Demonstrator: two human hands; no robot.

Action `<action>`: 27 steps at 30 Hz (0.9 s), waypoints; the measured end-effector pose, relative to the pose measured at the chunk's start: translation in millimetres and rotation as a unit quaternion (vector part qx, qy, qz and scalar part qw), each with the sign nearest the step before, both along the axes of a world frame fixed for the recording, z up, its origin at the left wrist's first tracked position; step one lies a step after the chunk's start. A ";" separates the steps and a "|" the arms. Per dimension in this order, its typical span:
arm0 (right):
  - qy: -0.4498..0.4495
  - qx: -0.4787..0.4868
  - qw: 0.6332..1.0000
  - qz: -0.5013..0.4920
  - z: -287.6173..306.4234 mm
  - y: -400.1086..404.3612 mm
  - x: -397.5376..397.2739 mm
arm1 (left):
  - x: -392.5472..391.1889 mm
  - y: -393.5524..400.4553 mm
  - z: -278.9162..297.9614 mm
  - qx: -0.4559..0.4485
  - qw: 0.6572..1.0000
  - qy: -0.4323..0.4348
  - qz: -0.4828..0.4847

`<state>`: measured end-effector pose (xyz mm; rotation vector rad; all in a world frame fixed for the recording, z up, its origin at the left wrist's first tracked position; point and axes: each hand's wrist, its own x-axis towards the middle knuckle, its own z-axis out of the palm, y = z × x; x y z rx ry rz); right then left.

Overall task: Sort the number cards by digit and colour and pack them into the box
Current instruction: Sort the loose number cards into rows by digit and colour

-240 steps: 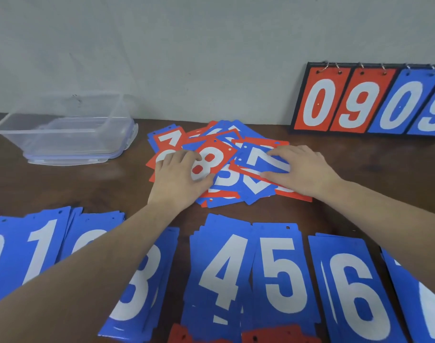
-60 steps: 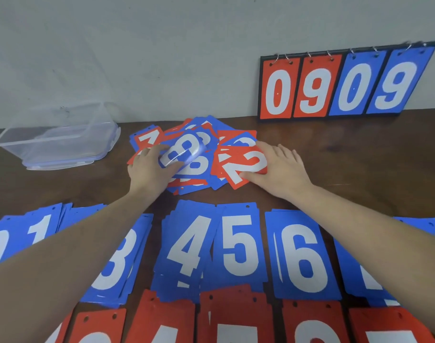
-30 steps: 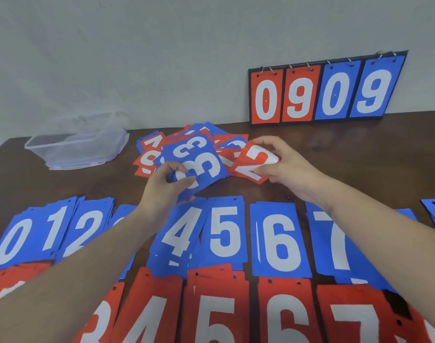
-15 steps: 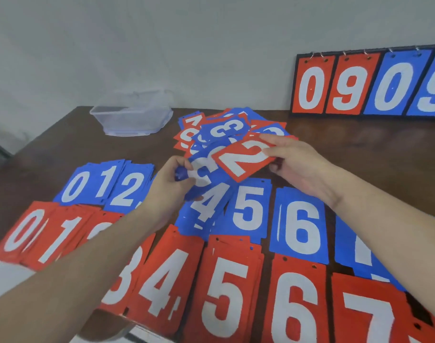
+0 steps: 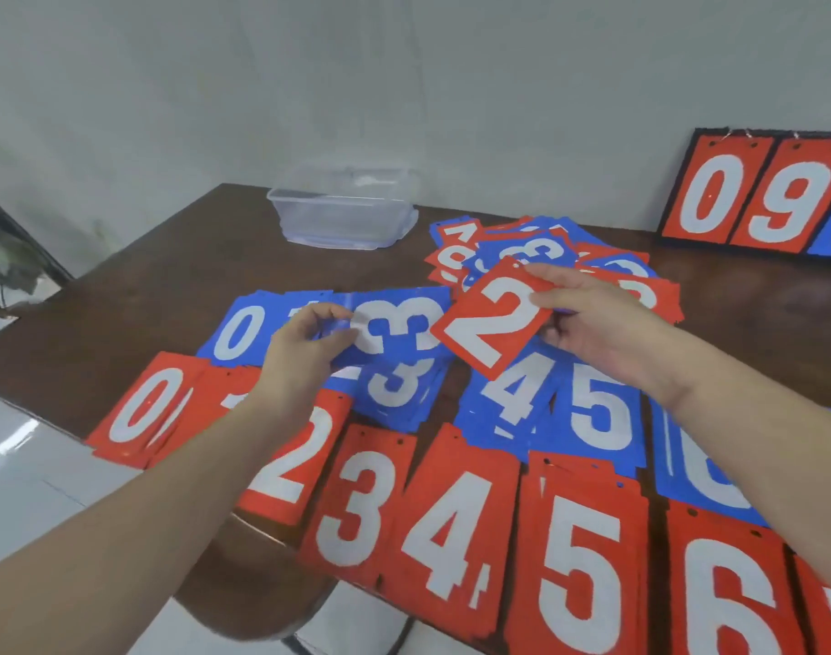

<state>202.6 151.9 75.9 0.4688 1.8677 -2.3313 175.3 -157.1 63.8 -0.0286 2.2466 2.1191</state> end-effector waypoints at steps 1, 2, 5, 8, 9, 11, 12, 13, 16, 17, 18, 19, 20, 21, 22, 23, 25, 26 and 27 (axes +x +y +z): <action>-0.003 0.008 1.000 0.000 0.2 -9.9 -3.7 | -4.5 -13.3 0.5 0.016 1.000 -0.003 0.003; -0.006 0.018 1.000 0.001 0.0 -20.3 -7.4 | -9.3 -27.7 0.3 0.025 1.000 -0.002 0.004; -0.018 0.046 0.999 -0.007 0.7 -49.6 -17.4 | -23.9 -71.3 -2.6 0.043 0.999 -0.008 0.027; -0.019 0.062 0.998 -0.025 -1.3 -74.4 -28.8 | -37.1 -112.3 -8.7 0.066 0.997 -0.026 0.036; -0.019 0.065 0.997 -0.032 -2.0 -82.1 -32.0 | -41.4 -123.9 -10.5 0.074 0.996 -0.032 0.038; -0.024 0.083 0.996 -0.035 -4.4 -96.2 -38.2 | -49.1 -143.1 -12.9 0.073 0.995 -0.037 0.049; -0.027 0.096 0.995 -0.032 -5.3 -103.0 -40.3 | -52.2 -150.9 -13.9 0.079 0.994 -0.046 0.053; -0.029 0.106 0.994 -0.029 -5.9 -109.4 -42.2 | -54.6 -157.1 -13.9 0.095 0.992 -0.059 0.054; -0.040 0.130 0.990 -0.025 -8.2 -126.5 -48.4 | -59.2 -172.2 -14.6 0.122 0.990 -0.061 0.043; -0.044 0.132 0.990 -0.025 -8.2 -132.1 -51.0 | -60.5 -176.5 -15.0 0.128 0.989 -0.053 0.040; -0.047 0.134 0.990 -0.026 -8.3 -137.4 -54.5 | -61.7 -180.2 -15.0 0.130 0.990 -0.045 0.037; -0.048 0.136 0.989 -0.026 -7.5 -142.3 -57.6 | -62.0 -183.0 -14.2 0.129 0.990 -0.039 0.029; -0.049 0.144 0.988 -0.025 -7.1 -146.7 -61.1 | -62.8 -185.5 -13.8 0.124 0.991 -0.035 0.020; -0.048 0.159 0.986 -0.024 -6.3 -151.2 -63.6 | -63.5 -187.3 -13.5 0.116 0.993 -0.033 0.008; -0.047 0.186 0.981 -0.021 -5.5 -155.5 -65.7 | -65.3 -189.8 -13.7 0.103 0.994 -0.029 -0.001; -0.045 0.218 0.975 -0.014 -4.3 -160.0 -66.6 | -66.8 -192.0 -13.0 0.095 0.995 -0.028 -0.008; -0.042 0.268 0.962 0.006 -2.3 -167.8 -66.1 | -69.3 -193.7 -10.3 0.093 0.995 -0.037 -0.019; -0.043 0.277 0.960 0.014 -1.4 -170.9 -65.6 | -70.2 -193.7 -9.6 0.097 0.994 -0.042 -0.031; -0.046 0.275 0.960 0.023 0.1 -173.8 -64.9 | -70.0 -192.8 -9.8 0.097 0.993 -0.047 -0.048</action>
